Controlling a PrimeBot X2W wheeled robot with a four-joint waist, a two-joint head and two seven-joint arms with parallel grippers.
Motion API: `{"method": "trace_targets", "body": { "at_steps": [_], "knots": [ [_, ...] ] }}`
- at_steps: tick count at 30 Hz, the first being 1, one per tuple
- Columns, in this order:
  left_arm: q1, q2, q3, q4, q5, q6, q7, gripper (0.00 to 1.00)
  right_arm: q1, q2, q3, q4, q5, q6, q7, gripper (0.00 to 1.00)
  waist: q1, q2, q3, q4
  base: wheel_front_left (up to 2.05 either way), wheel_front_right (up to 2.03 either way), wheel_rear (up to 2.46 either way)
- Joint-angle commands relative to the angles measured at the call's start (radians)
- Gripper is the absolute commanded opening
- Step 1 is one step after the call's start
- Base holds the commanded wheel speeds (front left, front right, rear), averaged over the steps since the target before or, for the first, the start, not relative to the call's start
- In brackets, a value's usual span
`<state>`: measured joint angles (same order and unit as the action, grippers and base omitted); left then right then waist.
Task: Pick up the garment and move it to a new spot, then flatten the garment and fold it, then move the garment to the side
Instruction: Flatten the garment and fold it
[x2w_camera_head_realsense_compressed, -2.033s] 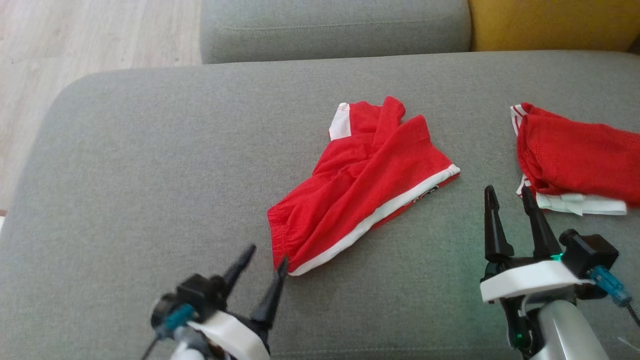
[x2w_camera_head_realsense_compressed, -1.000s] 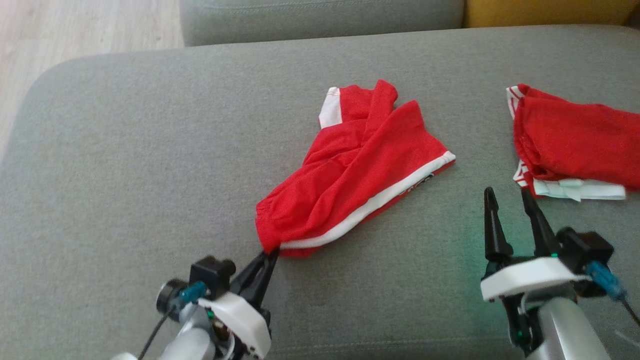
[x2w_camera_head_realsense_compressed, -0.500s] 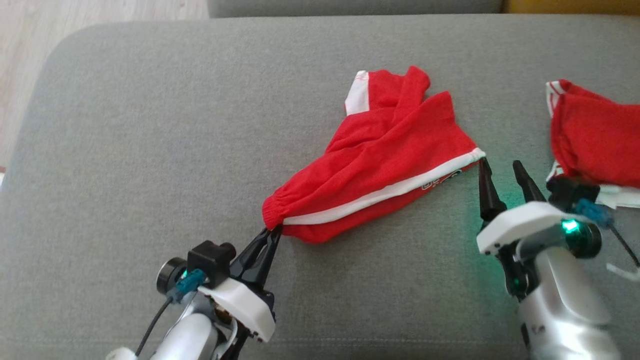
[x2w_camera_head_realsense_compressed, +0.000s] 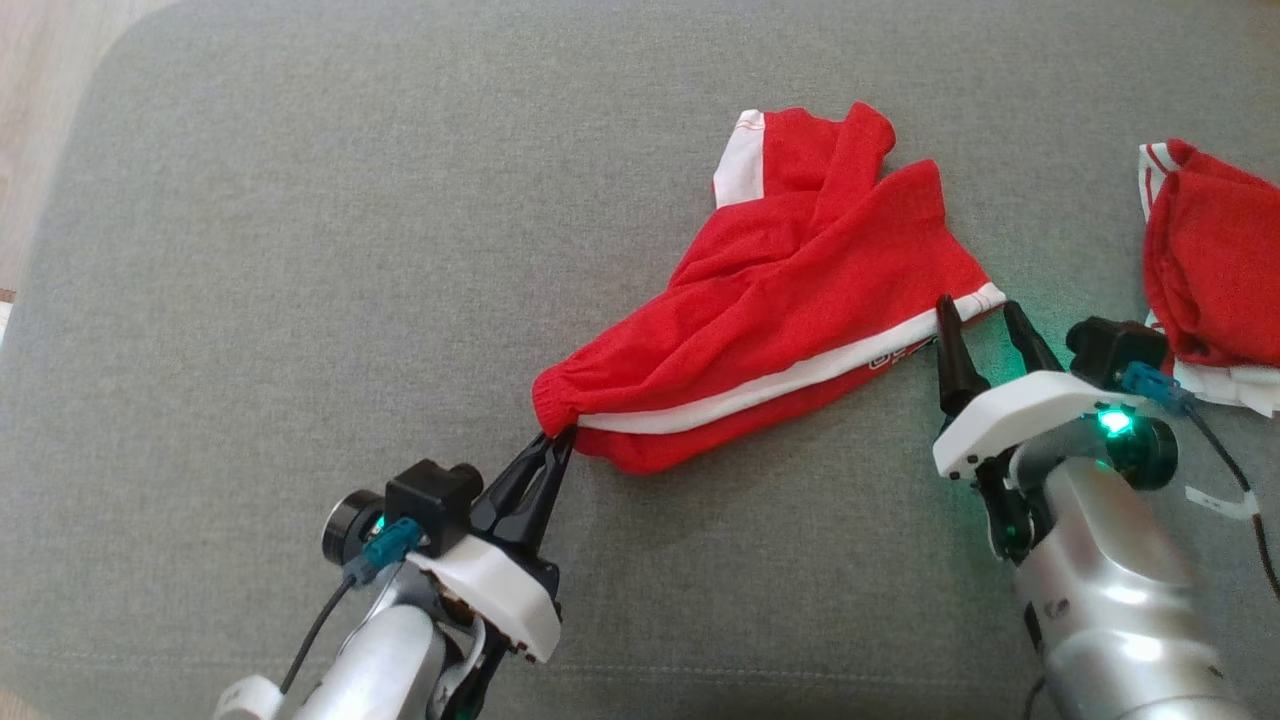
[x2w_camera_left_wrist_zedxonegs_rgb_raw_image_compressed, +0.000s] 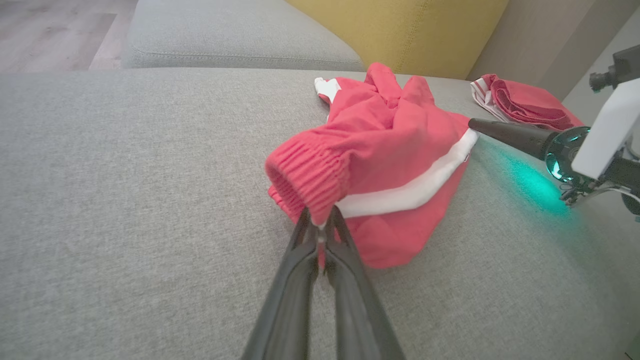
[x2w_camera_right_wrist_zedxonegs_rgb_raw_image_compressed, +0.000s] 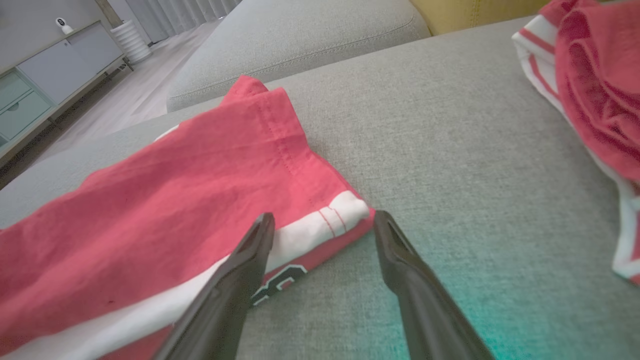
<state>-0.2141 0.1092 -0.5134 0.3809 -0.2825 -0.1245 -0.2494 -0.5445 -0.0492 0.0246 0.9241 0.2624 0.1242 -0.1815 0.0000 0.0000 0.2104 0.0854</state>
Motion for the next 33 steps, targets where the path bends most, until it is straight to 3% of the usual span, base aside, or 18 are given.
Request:
{"method": "trace_targets", "body": {
  "at_steps": [1, 16, 19, 25, 33],
  "knots": [
    [-0.047, -0.001, 0.025, -0.031, 0.011, -0.006, -0.012, 0.00, -0.042, -0.001, 0.027, -0.014, 0.000, 0.007, -0.021, 1.00, 0.0000, 0.0000, 0.001, 0.000, 0.00, 0.00, 0.00],
    [-0.054, 0.000, 0.012, -0.013, 0.007, -0.006, -0.012, 0.00, -0.105, -0.001, 0.040, 0.099, -0.009, 0.007, -0.072, 1.00, 0.0000, 0.0000, 0.003, 0.003, 0.00, 0.00, 0.00],
    [-0.056, 0.002, 0.009, -0.010, 0.005, -0.006, -0.012, 0.00, -0.111, -0.001, 0.043, 0.107, -0.008, 0.007, -0.076, 0.01, 0.0000, 0.0000, 0.004, 0.005, 0.00, 0.00, 0.00],
    [-0.055, 0.006, 0.011, -0.002, 0.003, -0.006, -0.012, 0.00, -0.112, -0.001, 0.046, 0.103, -0.012, 0.007, -0.079, 0.00, 0.0000, 0.0000, -0.004, 0.005, 0.00, 0.00, 0.00],
    [-0.050, 0.015, 0.053, -0.027, 0.004, -0.006, -0.012, 0.00, -0.075, -0.001, 0.050, -0.019, -0.030, 0.007, -0.080, 0.00, 0.0000, 0.0000, -0.041, -0.023, 0.00, 0.00, 0.00]
  ]
}}
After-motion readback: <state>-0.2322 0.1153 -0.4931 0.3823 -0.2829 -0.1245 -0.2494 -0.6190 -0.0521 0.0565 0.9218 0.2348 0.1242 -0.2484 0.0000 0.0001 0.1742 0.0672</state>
